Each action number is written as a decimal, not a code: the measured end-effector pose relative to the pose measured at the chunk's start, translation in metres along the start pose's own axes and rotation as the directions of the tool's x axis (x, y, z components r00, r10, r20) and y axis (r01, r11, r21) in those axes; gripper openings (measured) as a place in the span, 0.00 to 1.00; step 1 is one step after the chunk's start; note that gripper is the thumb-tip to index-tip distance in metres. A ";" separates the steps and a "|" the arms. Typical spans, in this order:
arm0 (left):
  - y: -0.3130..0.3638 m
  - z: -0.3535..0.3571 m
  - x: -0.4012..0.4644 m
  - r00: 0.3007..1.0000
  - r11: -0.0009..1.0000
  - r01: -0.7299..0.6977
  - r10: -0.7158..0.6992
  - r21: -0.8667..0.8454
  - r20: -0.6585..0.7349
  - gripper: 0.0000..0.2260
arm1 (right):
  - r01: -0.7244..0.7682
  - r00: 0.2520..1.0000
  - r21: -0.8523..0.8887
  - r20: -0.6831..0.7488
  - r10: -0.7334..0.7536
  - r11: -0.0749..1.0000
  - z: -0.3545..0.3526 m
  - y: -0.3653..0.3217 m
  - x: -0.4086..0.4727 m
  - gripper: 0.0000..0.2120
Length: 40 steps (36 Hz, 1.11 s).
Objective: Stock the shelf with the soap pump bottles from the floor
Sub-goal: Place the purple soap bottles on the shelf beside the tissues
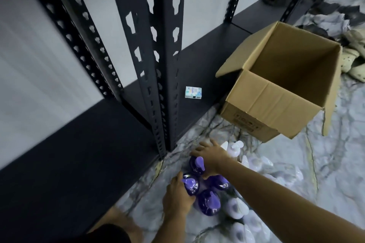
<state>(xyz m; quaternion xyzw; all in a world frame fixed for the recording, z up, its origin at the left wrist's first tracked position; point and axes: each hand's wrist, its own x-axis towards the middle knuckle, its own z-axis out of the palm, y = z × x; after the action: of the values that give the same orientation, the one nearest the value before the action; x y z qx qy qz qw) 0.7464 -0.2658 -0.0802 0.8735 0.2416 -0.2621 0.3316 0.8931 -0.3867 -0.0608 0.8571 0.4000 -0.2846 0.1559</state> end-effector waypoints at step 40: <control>0.063 -0.145 -0.112 0.832 0.750 -0.474 0.208 -0.462 -0.515 0.23 | 0.259 0.670 0.746 -0.596 0.443 0.613 -0.145 0.020 -0.169 0.26</control>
<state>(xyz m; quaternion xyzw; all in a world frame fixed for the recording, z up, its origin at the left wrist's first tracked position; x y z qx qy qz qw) 0.7432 -0.2332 0.1106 0.7975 0.2077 0.0897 0.5592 0.8742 -0.4285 0.1578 0.8935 0.2109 -0.0492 -0.3933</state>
